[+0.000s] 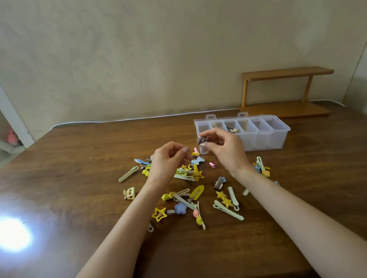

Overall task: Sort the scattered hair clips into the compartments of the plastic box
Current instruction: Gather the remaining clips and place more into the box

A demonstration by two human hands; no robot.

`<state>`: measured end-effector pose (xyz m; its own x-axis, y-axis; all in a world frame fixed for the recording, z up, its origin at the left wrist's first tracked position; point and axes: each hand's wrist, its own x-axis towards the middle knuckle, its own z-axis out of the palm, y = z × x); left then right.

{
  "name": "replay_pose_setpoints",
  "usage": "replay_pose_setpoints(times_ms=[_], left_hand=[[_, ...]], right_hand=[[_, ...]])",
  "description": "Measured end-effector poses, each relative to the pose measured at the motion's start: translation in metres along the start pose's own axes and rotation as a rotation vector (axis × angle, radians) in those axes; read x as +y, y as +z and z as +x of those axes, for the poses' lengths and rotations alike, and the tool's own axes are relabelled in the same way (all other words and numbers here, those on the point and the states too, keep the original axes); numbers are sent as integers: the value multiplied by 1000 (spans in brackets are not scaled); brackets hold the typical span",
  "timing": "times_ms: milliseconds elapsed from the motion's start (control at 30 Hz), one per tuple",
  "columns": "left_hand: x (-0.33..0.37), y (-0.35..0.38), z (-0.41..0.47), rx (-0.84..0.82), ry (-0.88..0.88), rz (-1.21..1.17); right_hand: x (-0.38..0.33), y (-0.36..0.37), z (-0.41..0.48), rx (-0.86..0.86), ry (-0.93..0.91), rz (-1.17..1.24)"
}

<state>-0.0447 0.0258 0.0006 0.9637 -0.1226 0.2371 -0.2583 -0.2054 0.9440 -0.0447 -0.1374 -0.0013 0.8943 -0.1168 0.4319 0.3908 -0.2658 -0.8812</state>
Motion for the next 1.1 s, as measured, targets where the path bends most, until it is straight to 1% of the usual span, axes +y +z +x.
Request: replay_pose_setpoints(times_ms=[67, 167, 367, 433, 533, 733, 867, 934, 967, 1034, 1100], left_hand=[[0, -2, 1, 30, -2, 14], [0, -4, 2, 53, 2, 34], [0, -5, 0, 66, 30, 100], [1, -5, 0, 65, 39, 119], [1, -4, 0, 87, 45, 141], [0, -9, 3, 228, 4, 186], [-5, -13, 7, 270, -18, 280], [-7, -15, 7, 259, -16, 360], [-8, -15, 8, 251, -12, 399], [-9, -15, 8, 222, -10, 483], [-11, -16, 8, 165, -24, 568]], right_hand=[[1, -6, 13, 98, -17, -110], [3, -10, 37, 155, -50, -302], [0, -7, 67, 73, -16, -581], [-1, -10, 64, 70, -29, -594], [0, -17, 55, 20, -82, -609], [10, -32, 39, -67, -172, -733], [14, -31, 30, 8, -360, -805], [12, -28, 24, 28, -456, -769], [11, -27, 20, 0, -472, -729], [8, -24, 14, -105, -419, -634], [8, -20, 10, -196, -354, -590]])
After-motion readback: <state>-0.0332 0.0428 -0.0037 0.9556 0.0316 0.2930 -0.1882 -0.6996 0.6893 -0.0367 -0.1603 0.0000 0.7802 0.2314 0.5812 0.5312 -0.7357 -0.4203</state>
